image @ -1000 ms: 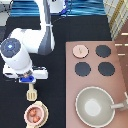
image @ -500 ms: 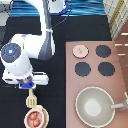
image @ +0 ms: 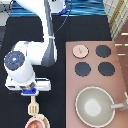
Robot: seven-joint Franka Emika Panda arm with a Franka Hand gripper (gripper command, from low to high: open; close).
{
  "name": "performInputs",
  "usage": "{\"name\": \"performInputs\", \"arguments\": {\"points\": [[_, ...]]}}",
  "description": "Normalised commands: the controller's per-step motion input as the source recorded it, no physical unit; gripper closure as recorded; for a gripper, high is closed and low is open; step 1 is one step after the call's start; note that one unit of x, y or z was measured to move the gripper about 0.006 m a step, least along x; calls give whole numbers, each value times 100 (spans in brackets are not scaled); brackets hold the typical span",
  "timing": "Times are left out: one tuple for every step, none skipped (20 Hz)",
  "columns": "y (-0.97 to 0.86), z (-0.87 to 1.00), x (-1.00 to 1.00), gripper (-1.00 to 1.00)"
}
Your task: Take the lid off the pot, put the pot on the plate, and use the tool to push the pot to the front of the table.
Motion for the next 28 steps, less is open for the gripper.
{"name": "performInputs", "arguments": {"points": [[0,69,-87,100],[0,67,-85,100],[0,64,-83,100],[0,61,-81,100],[0,52,-78,100],[0,9,-84,100],[0,-3,-88,100],[0,-24,-93,100],[4,-44,-96,100],[10,-51,-98,100],[16,-55,-100,100],[19,-58,-100,100],[23,-57,-100,100],[26,-61,-100,100],[27,-65,-100,100],[27,-64,-100,100],[27,-63,-100,100],[24,-55,-100,100],[21,-47,-100,100],[21,-30,-100,100],[21,-17,-100,100],[21,-15,-100,100],[23,-13,-100,100],[27,-7,-100,100],[32,-7,-100,100],[43,-12,-100,100],[42,-13,-100,100],[40,-13,-100,100]]}}
